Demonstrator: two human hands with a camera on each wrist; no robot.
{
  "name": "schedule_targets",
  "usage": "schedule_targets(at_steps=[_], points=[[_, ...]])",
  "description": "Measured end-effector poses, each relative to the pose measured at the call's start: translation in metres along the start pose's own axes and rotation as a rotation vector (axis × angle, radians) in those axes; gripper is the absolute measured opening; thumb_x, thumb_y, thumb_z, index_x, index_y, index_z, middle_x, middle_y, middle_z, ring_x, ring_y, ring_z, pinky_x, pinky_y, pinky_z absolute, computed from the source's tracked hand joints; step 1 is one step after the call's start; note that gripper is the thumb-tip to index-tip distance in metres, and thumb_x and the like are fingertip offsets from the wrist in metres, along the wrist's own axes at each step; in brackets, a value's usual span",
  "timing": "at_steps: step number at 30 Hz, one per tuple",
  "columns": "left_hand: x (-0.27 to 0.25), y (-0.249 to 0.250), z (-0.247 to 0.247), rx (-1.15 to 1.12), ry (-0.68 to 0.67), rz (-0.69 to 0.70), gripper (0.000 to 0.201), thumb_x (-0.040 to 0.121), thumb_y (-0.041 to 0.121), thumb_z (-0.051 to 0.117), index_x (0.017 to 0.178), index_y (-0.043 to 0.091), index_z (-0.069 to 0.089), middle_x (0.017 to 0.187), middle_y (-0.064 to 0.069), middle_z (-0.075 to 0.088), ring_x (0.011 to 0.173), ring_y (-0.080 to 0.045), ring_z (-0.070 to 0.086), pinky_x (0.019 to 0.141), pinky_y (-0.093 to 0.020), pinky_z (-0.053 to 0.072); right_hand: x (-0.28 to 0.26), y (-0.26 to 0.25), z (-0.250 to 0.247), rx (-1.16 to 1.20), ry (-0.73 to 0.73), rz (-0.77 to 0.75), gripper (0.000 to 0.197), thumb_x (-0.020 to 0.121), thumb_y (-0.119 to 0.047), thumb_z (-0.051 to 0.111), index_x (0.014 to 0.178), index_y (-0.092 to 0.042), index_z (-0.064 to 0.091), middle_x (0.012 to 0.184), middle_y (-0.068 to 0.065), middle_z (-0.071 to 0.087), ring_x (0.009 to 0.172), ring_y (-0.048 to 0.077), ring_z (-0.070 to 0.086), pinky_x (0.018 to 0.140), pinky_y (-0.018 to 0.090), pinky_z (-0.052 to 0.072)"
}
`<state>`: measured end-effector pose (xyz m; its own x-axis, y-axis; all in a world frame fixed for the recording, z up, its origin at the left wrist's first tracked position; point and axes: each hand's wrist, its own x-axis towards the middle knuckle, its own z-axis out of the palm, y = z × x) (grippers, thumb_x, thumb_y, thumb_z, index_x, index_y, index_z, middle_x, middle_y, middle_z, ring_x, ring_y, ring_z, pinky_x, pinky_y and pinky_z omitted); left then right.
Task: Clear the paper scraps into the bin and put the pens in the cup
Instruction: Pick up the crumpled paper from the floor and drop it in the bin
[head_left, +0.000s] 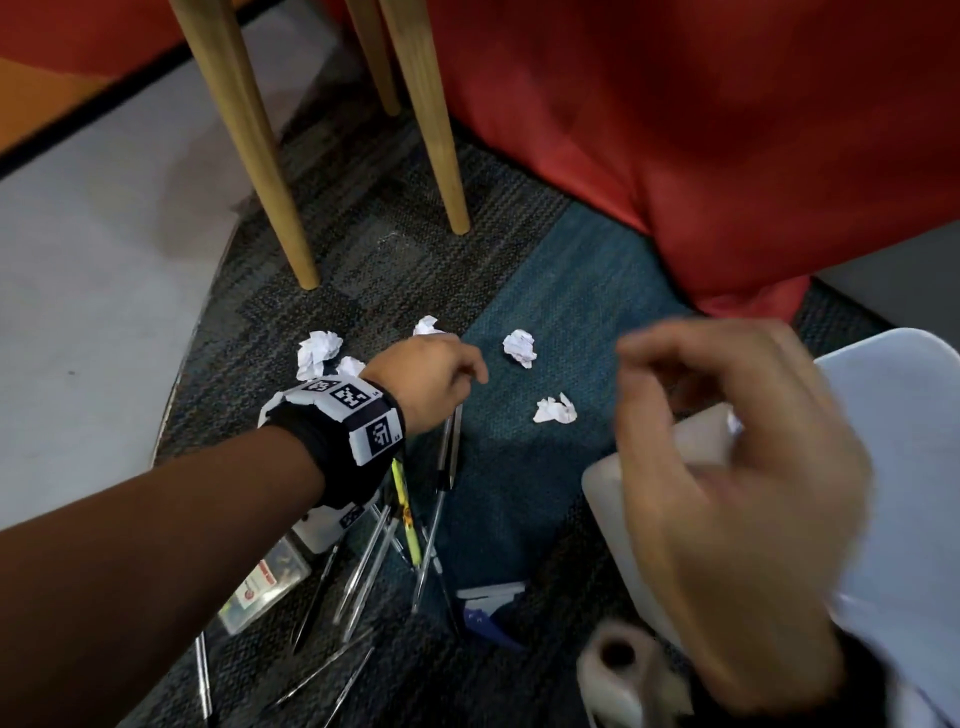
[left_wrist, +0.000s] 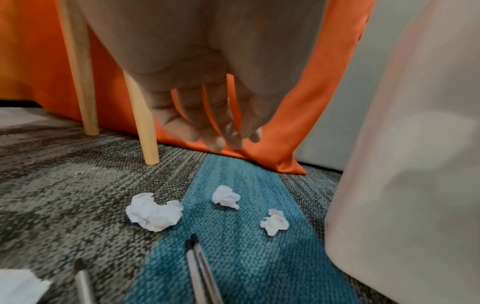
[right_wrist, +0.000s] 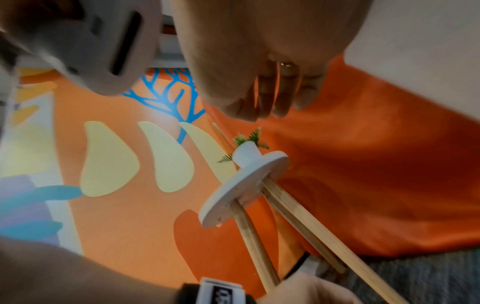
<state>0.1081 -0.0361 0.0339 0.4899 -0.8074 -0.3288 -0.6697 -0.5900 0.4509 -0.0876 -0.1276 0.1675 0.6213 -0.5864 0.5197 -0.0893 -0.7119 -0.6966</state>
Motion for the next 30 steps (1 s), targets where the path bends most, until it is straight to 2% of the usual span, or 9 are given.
schedule_targets(at_steps=[2,4,7,10,16,21,23,26,30], points=[[-0.003,0.011,0.0,-0.018,-0.012,0.039,0.026,0.091,0.019,0.052,0.11,0.032,0.064,0.107,0.007,0.06,0.097,-0.014,0.059,0.082,-0.022,0.042,-0.014,0.01,-0.034,-0.078,-0.086,0.052,0.025,0.082,-0.021,0.065,0.101,-0.036,0.058,0.098,-0.02,0.057,0.092,-0.007,0.053,0.084,0.008,0.035],[-0.009,0.029,0.005,-0.049,-0.103,0.108,0.036,0.09,0.027,0.06,0.124,0.034,0.055,0.116,0.01,0.06,0.101,-0.011,0.059,0.082,-0.019,0.04,-0.02,0.027,-0.064,-0.181,-0.225,0.255,0.041,0.063,-0.039,0.065,0.096,-0.059,0.053,0.095,-0.037,0.054,0.087,-0.021,0.05,0.073,0.002,0.037],[-0.022,0.066,0.03,-0.133,-0.349,0.194,0.095,0.072,0.047,0.077,0.145,0.042,0.017,0.145,0.012,0.042,0.125,-0.011,0.048,0.1,-0.023,0.039,-0.043,0.048,-0.079,-0.335,-0.447,0.454,0.056,0.041,-0.046,0.066,0.085,-0.076,0.048,0.077,-0.017,0.062,0.078,-0.016,0.054,0.061,0.003,0.041],[-0.024,0.093,0.059,-0.218,-0.356,0.25,0.113,0.064,0.058,0.078,0.146,0.044,0.0,0.153,0.009,0.03,0.135,-0.014,0.04,0.11,-0.034,0.038,-0.051,0.043,-0.08,-0.477,-0.484,0.295,0.04,0.071,-0.038,0.05,0.109,-0.048,0.053,0.083,-0.007,0.061,0.081,0.011,0.051,0.055,0.016,0.033],[0.0,0.111,0.058,-0.273,-0.081,0.177,0.088,0.082,0.06,0.06,0.148,0.029,0.01,0.147,-0.004,0.041,0.125,-0.024,0.051,0.102,-0.042,0.045,-0.012,0.058,-0.072,-0.55,-0.445,0.199,0.028,0.072,-0.021,0.062,0.099,-0.03,0.069,0.086,-0.005,0.067,0.074,0.029,0.066,0.06,0.035,0.048],[0.023,0.104,0.042,-0.254,0.009,0.165,0.078,0.086,0.048,0.062,0.146,0.027,0.016,0.139,-0.005,0.049,0.121,-0.023,0.054,0.097,-0.039,0.047,0.023,0.077,-0.062,-0.533,-0.506,0.174,0.036,0.075,-0.008,0.077,0.102,-0.03,0.071,0.086,-0.007,0.065,0.081,0.028,0.063,0.067,0.03,0.042],[0.024,0.095,0.044,-0.193,0.026,0.167,0.07,0.09,0.044,0.057,0.146,0.03,0.016,0.14,-0.001,0.048,0.122,-0.021,0.053,0.096,-0.038,0.047,0.028,0.068,-0.064,-0.481,-0.44,0.103,0.036,0.077,-0.016,0.078,0.109,-0.028,0.067,0.094,-0.006,0.06,0.088,0.021,0.053,0.072,0.025,0.031],[0.035,0.066,0.055,-0.094,0.028,0.109,0.058,0.091,0.04,0.052,0.143,0.03,0.027,0.139,0.0,0.045,0.125,-0.021,0.049,0.1,-0.04,0.045,0.017,0.04,-0.048,-0.239,-0.269,-0.109,0.02,0.078,-0.021,0.073,0.096,-0.017,0.066,0.09,-0.001,0.056,0.085,0.012,0.047,0.079,0.019,0.035],[0.074,0.024,0.074,0.029,-0.005,0.049,0.056,0.09,0.022,0.052,0.143,0.024,0.032,0.145,-0.006,0.038,0.132,-0.031,0.04,0.108,-0.042,0.036,-0.021,0.072,0.025,-0.095,-0.521,0.03,0.009,0.081,-0.02,0.064,0.088,-0.025,0.062,0.082,-0.009,0.056,0.076,0.012,0.055,0.071,0.03,0.048]])
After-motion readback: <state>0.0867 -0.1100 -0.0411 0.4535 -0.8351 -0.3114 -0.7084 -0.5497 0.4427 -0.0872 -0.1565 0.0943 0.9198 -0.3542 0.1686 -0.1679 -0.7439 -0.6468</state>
